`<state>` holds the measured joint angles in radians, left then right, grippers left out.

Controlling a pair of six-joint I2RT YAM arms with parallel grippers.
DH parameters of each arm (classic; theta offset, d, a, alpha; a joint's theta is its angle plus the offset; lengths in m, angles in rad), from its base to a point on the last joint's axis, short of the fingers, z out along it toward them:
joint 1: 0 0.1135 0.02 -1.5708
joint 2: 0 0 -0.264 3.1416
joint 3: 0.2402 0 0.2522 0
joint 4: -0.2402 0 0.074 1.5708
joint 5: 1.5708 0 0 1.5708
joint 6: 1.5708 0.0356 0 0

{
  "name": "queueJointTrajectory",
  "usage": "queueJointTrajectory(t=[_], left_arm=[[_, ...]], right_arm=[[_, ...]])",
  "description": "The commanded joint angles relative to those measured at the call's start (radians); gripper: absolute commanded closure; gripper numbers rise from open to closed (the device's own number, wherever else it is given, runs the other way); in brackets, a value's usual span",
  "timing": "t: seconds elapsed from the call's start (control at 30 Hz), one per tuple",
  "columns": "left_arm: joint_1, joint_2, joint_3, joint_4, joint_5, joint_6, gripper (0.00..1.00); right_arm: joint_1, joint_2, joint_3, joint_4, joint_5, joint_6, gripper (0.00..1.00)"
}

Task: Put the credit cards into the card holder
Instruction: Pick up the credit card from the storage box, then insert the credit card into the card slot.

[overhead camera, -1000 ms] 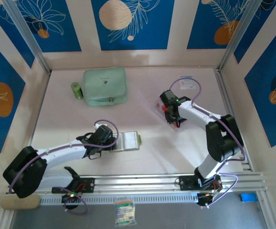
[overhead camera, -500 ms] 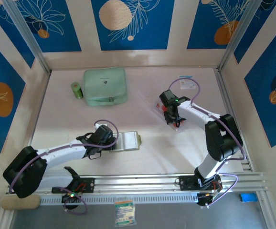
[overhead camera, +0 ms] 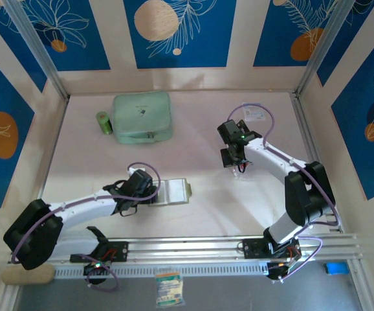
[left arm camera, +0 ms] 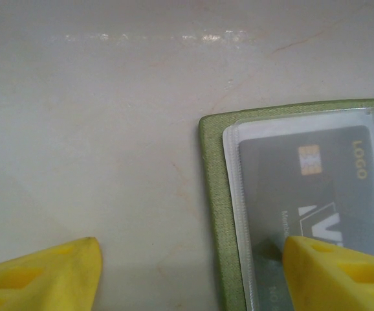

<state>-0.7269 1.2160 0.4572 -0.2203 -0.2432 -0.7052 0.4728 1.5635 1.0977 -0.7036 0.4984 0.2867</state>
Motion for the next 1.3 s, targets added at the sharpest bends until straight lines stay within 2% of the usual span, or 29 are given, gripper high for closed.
queueJointTrajectory(t=[0.0, 0.13, 0.27, 0.4, 0.5, 0.67, 0.87, 1.27], left_arm=[[-0.005, -0.02, 0.001, -0.008, -0.017, 0.003, 0.26], [-0.005, -0.027, 0.006, -0.024, -0.027, 0.002, 0.26], [-0.005, -0.036, 0.013, -0.042, -0.038, 0.002, 0.26], [-0.005, -0.03, 0.02, -0.053, -0.041, 0.004, 0.26], [-0.005, -0.023, 0.026, -0.068, -0.041, 0.004, 0.26], [-0.005, -0.019, 0.033, -0.094, -0.049, 0.001, 0.26], [-0.004, -0.012, 0.047, -0.116, -0.057, 0.001, 0.26], [-0.005, -0.003, 0.046, -0.124, -0.057, -0.002, 0.29]], right_arm=[[0.033, -0.064, 0.042, -0.04, -0.048, -0.005, 1.0], [0.069, -0.121, 0.071, -0.043, -0.12, 0.048, 1.0], [0.107, -0.19, 0.031, 0.06, -0.282, 0.156, 1.0], [0.145, -0.246, -0.117, 0.333, -0.521, 0.332, 1.0], [0.2, -0.25, -0.242, 0.581, -0.602, 0.458, 1.0], [0.311, -0.197, -0.372, 0.862, -0.558, 0.568, 1.0], [0.383, -0.09, -0.462, 1.086, -0.503, 0.654, 1.0], [0.43, 0.023, -0.543, 1.294, -0.429, 0.727, 1.0]])
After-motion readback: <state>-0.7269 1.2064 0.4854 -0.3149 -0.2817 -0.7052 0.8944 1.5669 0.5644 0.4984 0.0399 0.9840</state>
